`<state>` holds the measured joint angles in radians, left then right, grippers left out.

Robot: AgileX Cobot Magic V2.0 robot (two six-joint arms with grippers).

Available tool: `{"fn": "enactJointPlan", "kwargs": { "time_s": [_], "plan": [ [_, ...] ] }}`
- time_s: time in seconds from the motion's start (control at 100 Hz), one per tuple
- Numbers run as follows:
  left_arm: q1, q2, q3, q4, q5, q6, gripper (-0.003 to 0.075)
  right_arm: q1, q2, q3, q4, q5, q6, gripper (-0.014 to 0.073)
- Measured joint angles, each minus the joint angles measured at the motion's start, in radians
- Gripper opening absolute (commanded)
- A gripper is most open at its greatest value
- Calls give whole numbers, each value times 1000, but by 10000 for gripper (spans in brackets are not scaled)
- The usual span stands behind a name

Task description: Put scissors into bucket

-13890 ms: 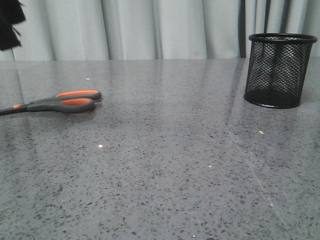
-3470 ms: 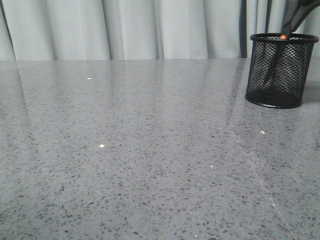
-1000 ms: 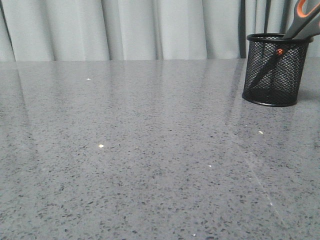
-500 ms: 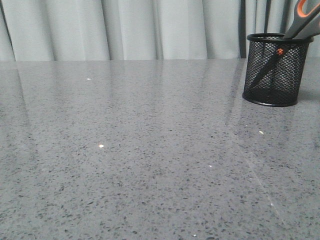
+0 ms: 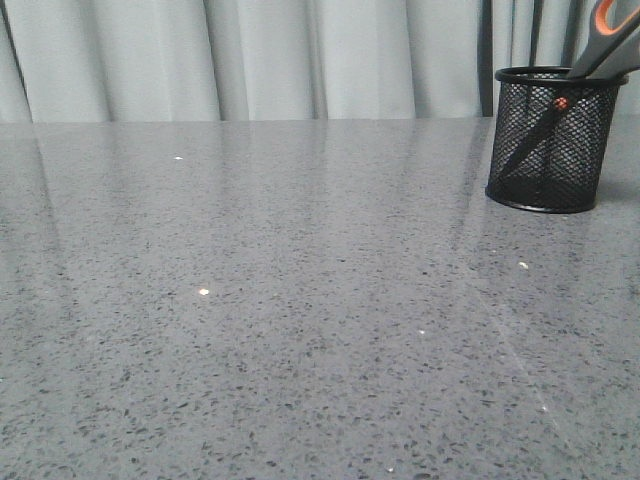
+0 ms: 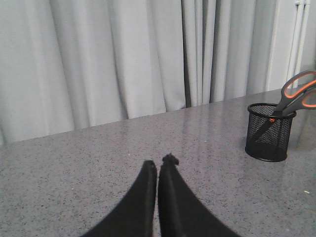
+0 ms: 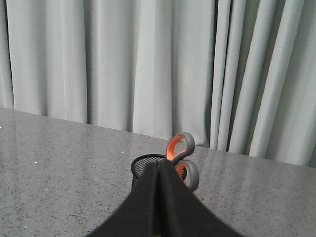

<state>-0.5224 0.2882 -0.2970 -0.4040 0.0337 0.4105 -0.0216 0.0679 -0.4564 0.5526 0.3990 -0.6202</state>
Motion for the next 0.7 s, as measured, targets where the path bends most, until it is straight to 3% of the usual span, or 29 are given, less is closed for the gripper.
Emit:
{"fn": "enactJointPlan", "kwargs": {
  "time_s": [0.12,0.26,0.47,0.59,0.7],
  "plan": [
    [21,0,34,50,-78,2,-19,0,0,0,0,0,0,-45],
    [114,-14,128,118,-191,-22,-19,0,0,0,0,0,0,-45],
    [303,-133,290,428,-213,-374,-19,0,0,0,0,0,0,-45],
    [374,-237,297,505,-152,-511,-19,0,0,0,0,0,0,-45],
    [414,-292,297,518,19,-553,-19,0,0,0,0,-2,0,-45]
  ]
}}
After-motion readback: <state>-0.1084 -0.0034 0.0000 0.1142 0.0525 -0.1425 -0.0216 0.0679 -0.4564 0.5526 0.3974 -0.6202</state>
